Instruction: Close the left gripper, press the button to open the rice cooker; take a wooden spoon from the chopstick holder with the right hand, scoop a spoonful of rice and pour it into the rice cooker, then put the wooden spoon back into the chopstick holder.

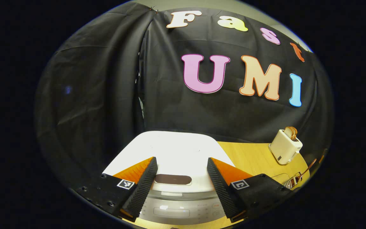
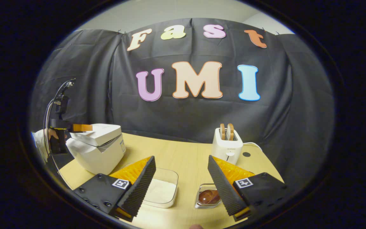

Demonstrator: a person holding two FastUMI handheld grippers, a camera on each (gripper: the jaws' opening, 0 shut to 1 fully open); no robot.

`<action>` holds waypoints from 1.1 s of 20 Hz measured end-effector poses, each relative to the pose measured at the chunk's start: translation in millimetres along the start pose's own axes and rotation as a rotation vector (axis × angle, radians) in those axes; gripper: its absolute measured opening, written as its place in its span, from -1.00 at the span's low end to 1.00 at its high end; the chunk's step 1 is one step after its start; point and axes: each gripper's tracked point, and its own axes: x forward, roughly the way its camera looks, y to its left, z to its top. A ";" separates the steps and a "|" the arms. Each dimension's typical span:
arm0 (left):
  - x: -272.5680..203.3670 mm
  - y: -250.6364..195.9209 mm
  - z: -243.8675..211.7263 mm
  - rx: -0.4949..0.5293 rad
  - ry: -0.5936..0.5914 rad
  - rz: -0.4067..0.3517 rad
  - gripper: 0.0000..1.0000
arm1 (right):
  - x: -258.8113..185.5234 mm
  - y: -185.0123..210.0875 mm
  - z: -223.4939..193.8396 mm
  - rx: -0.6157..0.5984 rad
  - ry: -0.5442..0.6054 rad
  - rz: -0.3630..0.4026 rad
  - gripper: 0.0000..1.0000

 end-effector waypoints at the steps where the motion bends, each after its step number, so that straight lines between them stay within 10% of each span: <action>1: 0.1 0.5 -2.1 0.000 0.003 -0.001 0.88 | 0.4 0.7 0.7 -0.002 0.000 0.003 1.00; 22: -7.4 -2.3 -23.8 0.078 0.007 -0.010 0.93 | -14.2 16.9 7.2 -0.006 -0.021 0.031 1.00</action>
